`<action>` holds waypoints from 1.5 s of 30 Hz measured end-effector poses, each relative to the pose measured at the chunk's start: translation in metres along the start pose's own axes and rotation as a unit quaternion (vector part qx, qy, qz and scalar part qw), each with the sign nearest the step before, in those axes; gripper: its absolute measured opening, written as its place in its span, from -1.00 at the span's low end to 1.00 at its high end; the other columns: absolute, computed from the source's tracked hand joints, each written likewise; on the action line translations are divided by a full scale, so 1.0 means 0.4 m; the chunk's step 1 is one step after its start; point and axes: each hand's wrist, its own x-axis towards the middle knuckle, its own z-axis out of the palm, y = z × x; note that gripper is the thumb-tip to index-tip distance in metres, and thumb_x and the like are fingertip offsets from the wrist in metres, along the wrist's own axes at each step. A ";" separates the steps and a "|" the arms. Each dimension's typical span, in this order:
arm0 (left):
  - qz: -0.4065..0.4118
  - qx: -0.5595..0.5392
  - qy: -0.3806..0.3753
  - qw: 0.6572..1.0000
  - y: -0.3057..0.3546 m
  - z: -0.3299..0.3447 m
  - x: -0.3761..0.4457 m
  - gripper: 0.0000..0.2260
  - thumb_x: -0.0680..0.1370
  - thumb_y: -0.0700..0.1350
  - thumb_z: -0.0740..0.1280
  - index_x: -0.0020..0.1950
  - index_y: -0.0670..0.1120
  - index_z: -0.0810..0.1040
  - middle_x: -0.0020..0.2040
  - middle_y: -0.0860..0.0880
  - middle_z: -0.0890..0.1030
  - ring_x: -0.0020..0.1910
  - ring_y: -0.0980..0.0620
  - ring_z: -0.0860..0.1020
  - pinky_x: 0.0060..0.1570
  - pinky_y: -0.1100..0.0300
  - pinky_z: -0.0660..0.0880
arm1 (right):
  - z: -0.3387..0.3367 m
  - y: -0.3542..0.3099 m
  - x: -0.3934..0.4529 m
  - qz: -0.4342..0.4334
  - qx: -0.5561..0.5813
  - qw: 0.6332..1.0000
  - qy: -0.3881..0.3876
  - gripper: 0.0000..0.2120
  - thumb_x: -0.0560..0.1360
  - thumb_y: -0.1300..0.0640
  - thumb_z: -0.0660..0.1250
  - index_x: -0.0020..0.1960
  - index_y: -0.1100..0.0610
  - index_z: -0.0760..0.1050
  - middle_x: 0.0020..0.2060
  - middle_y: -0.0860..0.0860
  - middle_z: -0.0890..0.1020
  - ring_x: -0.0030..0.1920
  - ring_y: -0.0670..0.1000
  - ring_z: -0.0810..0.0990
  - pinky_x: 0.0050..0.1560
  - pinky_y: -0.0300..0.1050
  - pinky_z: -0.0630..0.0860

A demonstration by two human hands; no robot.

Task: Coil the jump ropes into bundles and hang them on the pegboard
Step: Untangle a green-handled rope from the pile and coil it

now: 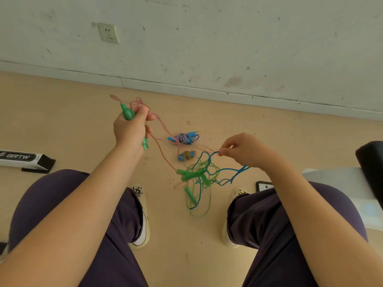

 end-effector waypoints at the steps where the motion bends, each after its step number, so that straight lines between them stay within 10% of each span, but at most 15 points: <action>1: 0.007 0.012 -0.004 1.000 -0.004 0.005 -0.006 -0.88 0.61 -0.11 0.35 0.09 -0.13 0.56 -0.16 -0.03 0.69 -0.54 0.09 0.41 -0.51 0.27 0.37 | -0.006 0.003 0.000 0.004 -0.008 1.000 0.009 -0.88 0.52 0.01 0.39 -0.16 -0.01 0.65 -0.42 -0.15 0.47 -0.43 -0.15 0.41 -0.40 -0.23 0.28; 12: 0.018 0.103 -0.299 0.948 -0.036 0.022 -0.051 -0.91 0.59 -0.06 0.38 -0.01 -0.06 0.62 -0.04 -0.05 0.73 -0.54 0.12 0.41 -0.51 0.30 0.40 | 0.011 -0.014 -0.008 0.012 -0.042 0.998 0.036 -0.77 0.50 -0.06 0.40 0.05 0.08 0.61 -0.12 -0.08 0.60 -0.11 -0.06 0.54 -0.16 -0.18 0.44; 19: 0.024 0.073 -0.435 0.897 -0.029 0.044 -0.096 -0.86 0.54 -0.04 0.37 -0.03 -0.09 0.65 -0.09 -0.08 0.71 -0.53 0.08 0.39 -0.43 0.33 0.41 | 0.075 -0.070 -0.001 -0.123 0.169 0.976 -0.056 -0.83 0.47 0.00 0.48 0.03 0.00 0.62 -0.04 -0.07 0.68 0.03 -0.15 0.62 0.13 -0.20 0.51; 25: 0.047 -0.078 -0.319 0.943 0.015 0.025 -0.046 -0.91 0.59 -0.09 0.33 -0.08 -0.05 0.60 -0.16 -0.02 0.68 -0.52 0.11 0.39 -0.48 0.28 0.36 | 0.077 -0.052 0.009 -0.073 0.041 0.992 -0.098 -0.85 0.56 0.10 0.32 -0.07 0.13 0.64 -0.19 0.01 0.71 -0.15 -0.05 0.67 0.01 -0.05 0.59; 29: 0.049 0.032 -0.231 0.971 0.003 0.012 -0.027 -0.76 0.51 0.03 0.47 0.06 -0.09 0.60 -0.16 0.00 0.70 -0.47 0.12 0.46 -0.41 0.24 0.43 | 0.052 -0.058 0.002 -0.068 0.237 0.969 -0.033 -0.82 0.61 0.25 0.24 -0.05 0.28 0.59 -0.21 0.20 0.69 -0.24 0.08 0.70 -0.08 0.01 0.67; 35: -0.039 0.169 -0.438 0.882 -0.053 0.041 -0.081 -0.53 0.25 0.02 0.58 0.13 -0.03 0.64 0.01 -0.01 0.72 -0.13 0.07 0.66 -0.23 0.24 0.57 | 0.020 -0.086 -0.010 -0.119 0.501 0.857 0.013 -0.80 0.65 0.24 0.16 0.02 0.26 0.54 -0.24 0.15 0.69 -0.24 0.10 0.69 -0.17 -0.13 0.65; 39: -0.018 0.266 -0.518 0.813 -0.086 0.052 -0.104 -0.80 0.43 -0.08 0.56 0.02 -0.01 0.68 0.01 -0.05 0.72 -0.38 0.02 0.52 -0.35 0.20 0.49 | 0.006 -0.093 -0.009 -0.121 0.572 0.810 0.046 -0.81 0.65 0.20 0.19 0.05 0.26 0.56 -0.25 0.13 0.69 -0.30 0.05 0.68 -0.26 -0.18 0.63; 45: -0.012 0.240 -0.472 0.849 -0.071 0.055 -0.093 -0.78 0.57 -0.01 0.41 -0.25 -0.05 0.60 -0.36 -0.03 0.60 -0.48 0.07 0.45 -0.44 0.27 0.41 | -0.018 -0.053 0.003 -0.052 0.549 0.830 0.087 -0.80 0.58 0.37 0.26 0.19 0.37 0.49 -0.11 0.20 0.69 -0.14 0.12 0.72 -0.13 -0.17 0.65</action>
